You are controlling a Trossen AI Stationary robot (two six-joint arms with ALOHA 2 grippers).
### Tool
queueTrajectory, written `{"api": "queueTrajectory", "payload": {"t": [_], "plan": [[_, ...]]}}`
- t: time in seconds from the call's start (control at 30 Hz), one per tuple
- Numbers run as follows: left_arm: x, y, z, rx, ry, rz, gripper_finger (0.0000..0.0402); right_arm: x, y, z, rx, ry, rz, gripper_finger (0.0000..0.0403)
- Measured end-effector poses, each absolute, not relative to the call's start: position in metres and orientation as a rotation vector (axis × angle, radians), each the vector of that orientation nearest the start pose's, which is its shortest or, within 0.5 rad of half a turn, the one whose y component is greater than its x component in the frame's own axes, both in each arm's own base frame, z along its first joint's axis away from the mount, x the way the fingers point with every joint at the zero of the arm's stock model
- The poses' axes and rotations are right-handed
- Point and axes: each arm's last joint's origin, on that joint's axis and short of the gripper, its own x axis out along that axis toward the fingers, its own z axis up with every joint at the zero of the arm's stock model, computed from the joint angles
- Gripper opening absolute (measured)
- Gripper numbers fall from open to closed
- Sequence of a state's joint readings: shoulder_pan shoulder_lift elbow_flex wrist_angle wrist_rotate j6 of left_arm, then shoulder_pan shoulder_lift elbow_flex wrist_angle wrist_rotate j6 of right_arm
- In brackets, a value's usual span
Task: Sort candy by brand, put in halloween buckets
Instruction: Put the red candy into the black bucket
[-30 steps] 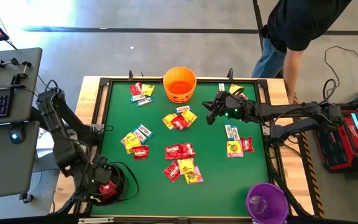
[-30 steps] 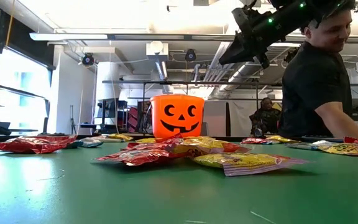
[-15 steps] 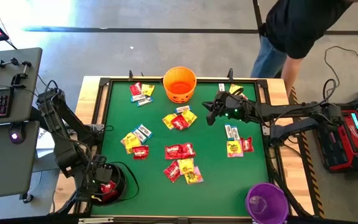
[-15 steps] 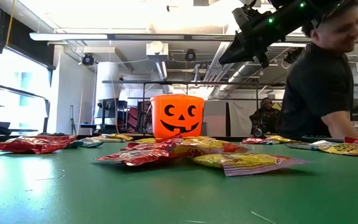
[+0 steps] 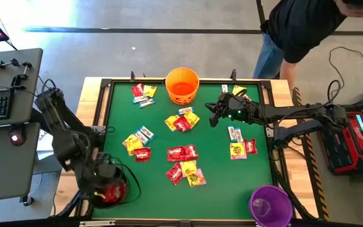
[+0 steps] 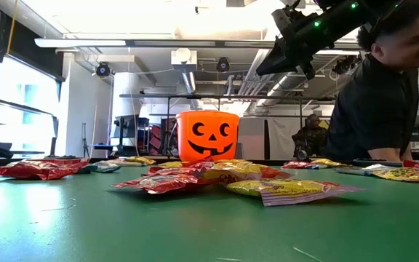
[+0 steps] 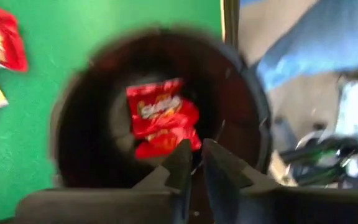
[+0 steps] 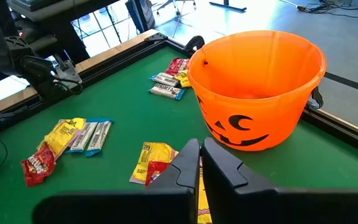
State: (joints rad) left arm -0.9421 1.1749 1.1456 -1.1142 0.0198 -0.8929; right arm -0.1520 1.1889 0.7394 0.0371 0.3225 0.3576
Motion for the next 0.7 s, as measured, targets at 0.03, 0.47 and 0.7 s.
{"api": "queueTrajectory", "payload": {"t": [0.03, 0.47, 0.7], "plan": [[0.121, -0.161, 0.319, -0.264, 1.283, -0.296, 0.0020, 0.251, -0.048, 0.258, 0.310, 0.326, -0.536, 0.0007], [0.165, -0.073, 0.329, -0.330, 1.208, -0.070, 0.0001, 0.252, -0.047, 0.258, 0.331, 0.325, -0.521, 0.0007], [0.211, -0.032, 0.314, -0.231, 1.177, -0.063, 0.0001, 0.252, -0.047, 0.258, 0.340, 0.322, -0.521, 0.0007]]}}
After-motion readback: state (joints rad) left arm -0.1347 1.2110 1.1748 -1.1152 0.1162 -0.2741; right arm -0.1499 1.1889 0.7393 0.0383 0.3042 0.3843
